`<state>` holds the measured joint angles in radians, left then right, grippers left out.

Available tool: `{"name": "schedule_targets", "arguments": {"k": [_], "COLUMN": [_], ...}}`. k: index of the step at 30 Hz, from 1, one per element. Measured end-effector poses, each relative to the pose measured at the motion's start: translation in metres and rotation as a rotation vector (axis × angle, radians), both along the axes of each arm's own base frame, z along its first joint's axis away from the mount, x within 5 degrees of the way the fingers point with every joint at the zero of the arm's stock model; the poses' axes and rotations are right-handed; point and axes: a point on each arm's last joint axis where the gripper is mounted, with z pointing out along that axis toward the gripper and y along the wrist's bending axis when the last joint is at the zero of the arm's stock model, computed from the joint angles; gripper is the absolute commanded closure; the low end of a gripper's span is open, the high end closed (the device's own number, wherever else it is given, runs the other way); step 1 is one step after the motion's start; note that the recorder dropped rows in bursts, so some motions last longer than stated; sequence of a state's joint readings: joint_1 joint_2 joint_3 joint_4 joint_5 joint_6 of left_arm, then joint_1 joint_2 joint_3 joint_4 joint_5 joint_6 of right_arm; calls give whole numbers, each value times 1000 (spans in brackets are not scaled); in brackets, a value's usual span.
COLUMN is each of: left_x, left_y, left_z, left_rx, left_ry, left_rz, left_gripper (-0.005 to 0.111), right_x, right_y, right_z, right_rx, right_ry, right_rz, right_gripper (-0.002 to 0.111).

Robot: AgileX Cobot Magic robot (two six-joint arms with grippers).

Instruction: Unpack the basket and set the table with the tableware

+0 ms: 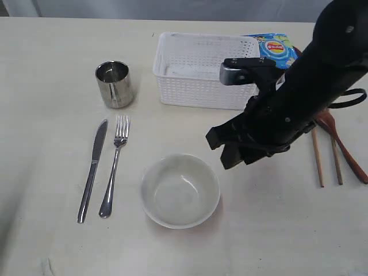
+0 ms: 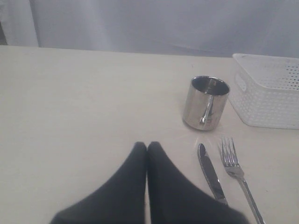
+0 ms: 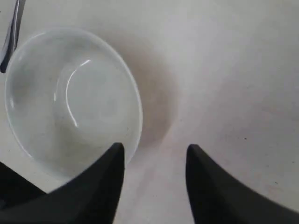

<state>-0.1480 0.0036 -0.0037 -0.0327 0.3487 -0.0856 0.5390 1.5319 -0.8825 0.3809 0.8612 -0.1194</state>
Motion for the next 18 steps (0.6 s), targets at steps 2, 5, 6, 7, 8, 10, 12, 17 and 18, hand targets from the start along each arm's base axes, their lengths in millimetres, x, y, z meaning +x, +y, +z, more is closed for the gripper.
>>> {"name": "schedule_targets", "arguments": {"k": [2,5,6,7,8,10,12,17,18], "left_x": [0,0,0,0,0,0,0,0,0], "left_y": [0,0,0,0,0,0,0,0,0], "left_z": [0,0,0,0,0,0,0,0,0], "left_rx": [0,0,0,0,0,0,0,0,0], "left_ry": [0,0,0,0,0,0,0,0,0], "left_rz": [0,0,0,0,0,0,0,0,0], "left_gripper": [107,107,107,107,107,107,107,107,107], "right_x": [3,8,9,10,10,12,13,16,17], "right_y": [4,9,11,13,14,18,20,22,23], "right_z": [-8,-19,-24,-28,-33,-41,-47,-57,-57], "right_rx": [11,25,33,40,44,60,69,72,76], "right_ry": [20,40,50,64,78,103,120,115,105], "right_rz": [-7,-24,-21,-16,-11,1,8,16,20], "right_gripper": [59,59,59,59,59,59,62,101,109]}}
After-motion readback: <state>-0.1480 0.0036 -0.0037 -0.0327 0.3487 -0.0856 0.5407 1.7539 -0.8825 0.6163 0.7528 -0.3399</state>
